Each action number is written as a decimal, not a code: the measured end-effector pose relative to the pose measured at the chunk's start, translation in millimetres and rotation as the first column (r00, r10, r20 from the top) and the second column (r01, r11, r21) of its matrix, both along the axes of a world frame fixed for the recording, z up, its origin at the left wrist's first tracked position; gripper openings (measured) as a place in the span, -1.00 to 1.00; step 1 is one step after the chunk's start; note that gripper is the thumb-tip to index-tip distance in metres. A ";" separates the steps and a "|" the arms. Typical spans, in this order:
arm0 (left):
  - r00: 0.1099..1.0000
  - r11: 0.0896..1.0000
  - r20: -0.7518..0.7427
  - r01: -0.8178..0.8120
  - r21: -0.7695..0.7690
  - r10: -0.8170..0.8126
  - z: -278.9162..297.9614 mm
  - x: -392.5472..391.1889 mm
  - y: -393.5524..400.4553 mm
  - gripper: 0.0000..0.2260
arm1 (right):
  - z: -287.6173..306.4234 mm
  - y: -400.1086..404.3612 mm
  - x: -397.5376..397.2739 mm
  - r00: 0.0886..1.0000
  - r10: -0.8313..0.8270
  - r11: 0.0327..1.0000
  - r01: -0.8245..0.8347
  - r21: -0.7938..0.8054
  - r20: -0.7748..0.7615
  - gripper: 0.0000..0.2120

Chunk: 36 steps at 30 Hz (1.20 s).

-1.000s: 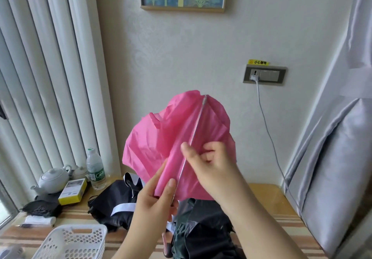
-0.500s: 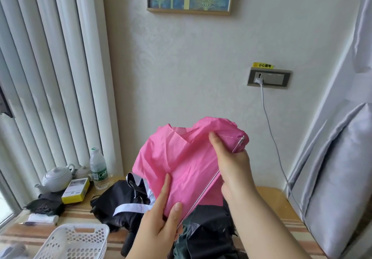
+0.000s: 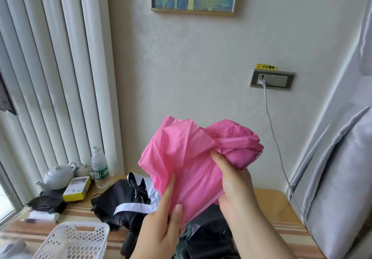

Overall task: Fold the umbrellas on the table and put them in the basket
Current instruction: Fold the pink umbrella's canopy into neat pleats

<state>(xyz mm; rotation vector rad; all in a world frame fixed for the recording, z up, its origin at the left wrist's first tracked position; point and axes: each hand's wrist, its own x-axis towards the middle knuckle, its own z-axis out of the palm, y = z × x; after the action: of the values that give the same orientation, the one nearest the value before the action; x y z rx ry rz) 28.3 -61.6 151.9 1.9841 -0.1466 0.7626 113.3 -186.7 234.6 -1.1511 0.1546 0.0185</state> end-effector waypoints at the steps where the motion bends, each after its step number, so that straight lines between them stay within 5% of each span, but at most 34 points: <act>1: 1.000 0.996 -0.007 0.029 -0.081 -0.029 2.1 0.2 -1.2 -0.49 | 0.6 0.1 1.0 1.000 -0.030 0.999 0.030 -0.015 0.009 -0.71; 4: 0.997 0.996 -0.071 -0.004 -0.091 -0.002 2.5 1.3 0.0 -0.48 | 1.1 3.9 2.9 0.992 -0.117 0.988 0.122 -0.097 0.057 -0.74; 6: 0.988 0.986 -0.022 -0.153 0.065 0.155 0.4 -4.9 1.8 -0.51 | 2.0 4.1 5.2 0.979 -0.178 0.974 0.191 -0.126 0.103 -0.72; 8: 0.933 0.919 0.220 -0.331 0.216 0.284 -0.8 -14.9 -1.8 -0.56 | 3.7 2.2 6.0 0.962 -0.215 0.962 0.239 -0.135 0.169 -0.71; 10: 0.881 0.874 0.415 -0.373 0.312 0.228 0.4 -13.8 -15.7 -0.73 | 3.5 3.9 4.4 0.949 -0.234 0.954 0.267 -0.141 0.210 -0.71; 14: 0.911 0.787 0.335 -0.384 0.482 0.239 5.7 15.7 -22.7 -0.58 | -1.1 18.4 -9.3 0.952 -0.209 0.965 0.238 -0.113 0.225 -0.73; 19: 0.937 0.795 0.241 -0.343 0.500 0.253 11.0 23.6 -19.2 -0.23 | 0.2 19.9 -16.5 0.965 -0.134 0.981 0.162 -0.110 0.226 -0.62; 26: 0.943 0.861 0.232 -0.316 0.399 0.238 37.9 26.7 -18.9 -0.38 | 14.2 12.9 -29.6 0.970 0.029 0.995 -0.006 -0.095 0.240 -0.82; 31: 0.966 0.891 0.198 -0.232 0.389 0.165 36.1 24.4 -10.9 -0.36 | 21.7 0.2 -34.8 0.955 0.120 0.968 -0.052 -0.244 0.272 -0.91; 36: 0.971 0.916 0.220 -0.172 0.363 0.096 29.4 21.2 -2.8 -0.37 | 16.8 -6.7 -43.9 0.940 0.114 0.896 0.043 -0.441 0.323 -0.78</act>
<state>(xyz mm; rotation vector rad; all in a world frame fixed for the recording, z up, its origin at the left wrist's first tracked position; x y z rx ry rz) 49.5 -64.4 181.3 2.2982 -0.2971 1.0891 69.4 -193.5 251.4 -1.5959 -0.1844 -0.1939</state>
